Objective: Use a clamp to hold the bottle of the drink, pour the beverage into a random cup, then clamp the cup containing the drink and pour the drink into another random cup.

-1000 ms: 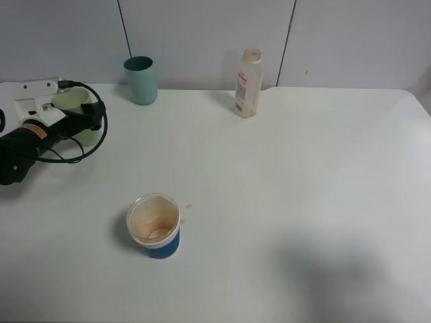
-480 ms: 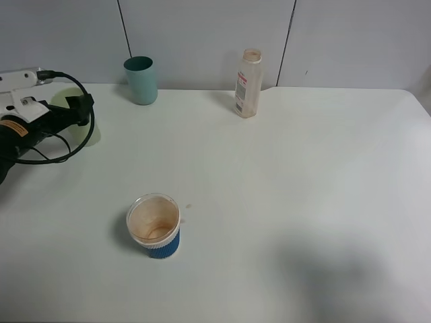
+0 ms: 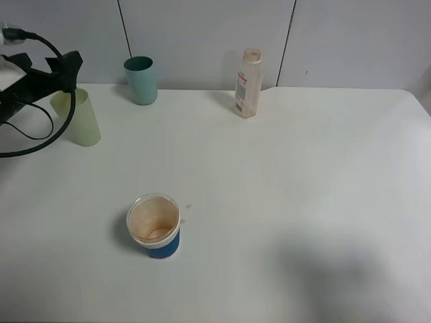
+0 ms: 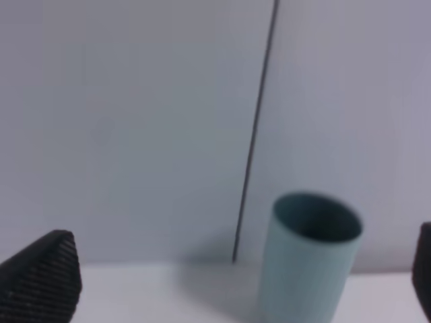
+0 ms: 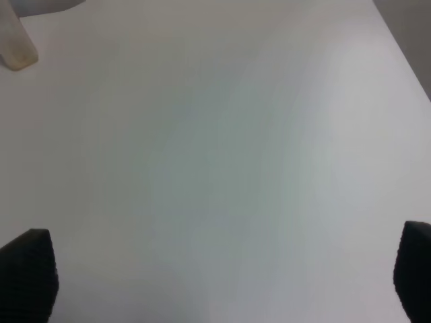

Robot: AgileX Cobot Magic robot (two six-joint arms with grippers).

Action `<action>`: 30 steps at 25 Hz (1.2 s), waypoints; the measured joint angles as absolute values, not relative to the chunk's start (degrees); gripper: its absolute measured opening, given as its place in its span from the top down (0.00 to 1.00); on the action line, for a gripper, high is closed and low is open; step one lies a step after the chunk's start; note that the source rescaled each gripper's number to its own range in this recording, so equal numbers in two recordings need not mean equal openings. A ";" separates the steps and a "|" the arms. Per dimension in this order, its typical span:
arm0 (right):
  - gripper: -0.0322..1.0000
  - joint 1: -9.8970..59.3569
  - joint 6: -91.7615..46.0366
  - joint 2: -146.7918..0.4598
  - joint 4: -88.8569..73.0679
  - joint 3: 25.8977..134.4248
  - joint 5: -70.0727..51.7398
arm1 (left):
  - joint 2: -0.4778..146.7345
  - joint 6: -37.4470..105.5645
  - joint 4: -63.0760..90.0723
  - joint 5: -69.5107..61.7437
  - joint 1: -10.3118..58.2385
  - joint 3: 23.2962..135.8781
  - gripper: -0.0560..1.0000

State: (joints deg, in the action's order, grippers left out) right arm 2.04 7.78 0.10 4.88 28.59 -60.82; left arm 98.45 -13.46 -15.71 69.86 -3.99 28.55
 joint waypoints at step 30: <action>0.00 2.04 7.78 0.10 4.88 28.59 -60.82 | 56.32 -21.64 -14.77 48.21 -3.99 21.56 0.00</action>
